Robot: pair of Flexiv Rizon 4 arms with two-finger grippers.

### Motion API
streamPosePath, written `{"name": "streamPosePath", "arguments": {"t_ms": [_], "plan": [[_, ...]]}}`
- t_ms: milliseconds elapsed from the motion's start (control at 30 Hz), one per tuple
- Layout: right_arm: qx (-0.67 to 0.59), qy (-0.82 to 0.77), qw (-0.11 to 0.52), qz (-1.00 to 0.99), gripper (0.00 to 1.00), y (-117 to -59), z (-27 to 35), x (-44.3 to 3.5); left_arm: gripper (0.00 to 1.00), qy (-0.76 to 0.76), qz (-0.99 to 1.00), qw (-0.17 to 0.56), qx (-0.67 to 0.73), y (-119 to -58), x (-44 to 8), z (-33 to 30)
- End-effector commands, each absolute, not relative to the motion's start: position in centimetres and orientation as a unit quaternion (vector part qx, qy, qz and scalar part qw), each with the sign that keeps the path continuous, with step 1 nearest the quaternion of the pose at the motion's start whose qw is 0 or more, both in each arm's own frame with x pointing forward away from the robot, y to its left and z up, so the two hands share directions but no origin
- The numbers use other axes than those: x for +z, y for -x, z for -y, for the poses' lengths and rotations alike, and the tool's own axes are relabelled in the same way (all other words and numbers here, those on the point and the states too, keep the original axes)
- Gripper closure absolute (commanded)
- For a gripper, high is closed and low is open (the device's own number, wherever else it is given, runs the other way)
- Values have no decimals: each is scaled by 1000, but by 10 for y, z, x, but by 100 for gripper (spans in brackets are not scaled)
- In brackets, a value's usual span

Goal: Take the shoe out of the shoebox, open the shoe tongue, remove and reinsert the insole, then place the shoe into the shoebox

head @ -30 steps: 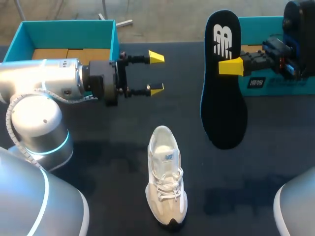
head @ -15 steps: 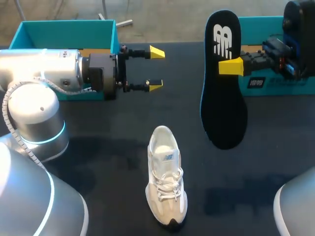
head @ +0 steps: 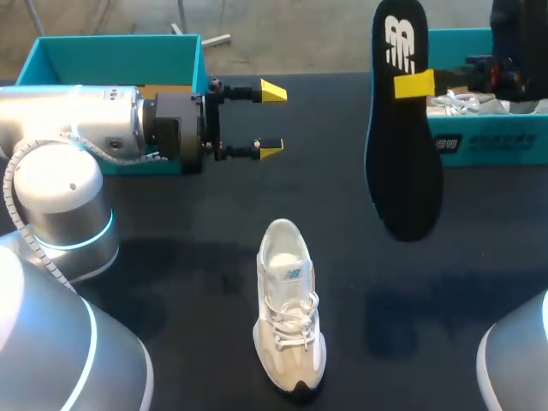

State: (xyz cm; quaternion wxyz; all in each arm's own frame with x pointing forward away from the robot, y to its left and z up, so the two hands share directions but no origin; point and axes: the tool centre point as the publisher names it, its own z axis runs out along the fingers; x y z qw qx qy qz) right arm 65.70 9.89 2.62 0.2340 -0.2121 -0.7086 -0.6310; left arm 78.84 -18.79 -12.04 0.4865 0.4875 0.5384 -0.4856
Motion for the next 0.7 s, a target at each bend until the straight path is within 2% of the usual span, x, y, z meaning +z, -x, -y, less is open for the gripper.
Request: {"name": "streamPosePath", "arguments": {"t_ms": [33,700], "plan": [[-600,192,294,718,100,-713,-111,10,0,-487,-539,487,-485,-788,-121,189],[-600,199,307,711,100,-719,-111,6,0,-487,-539,487,-485,-788,-121,189]]}}
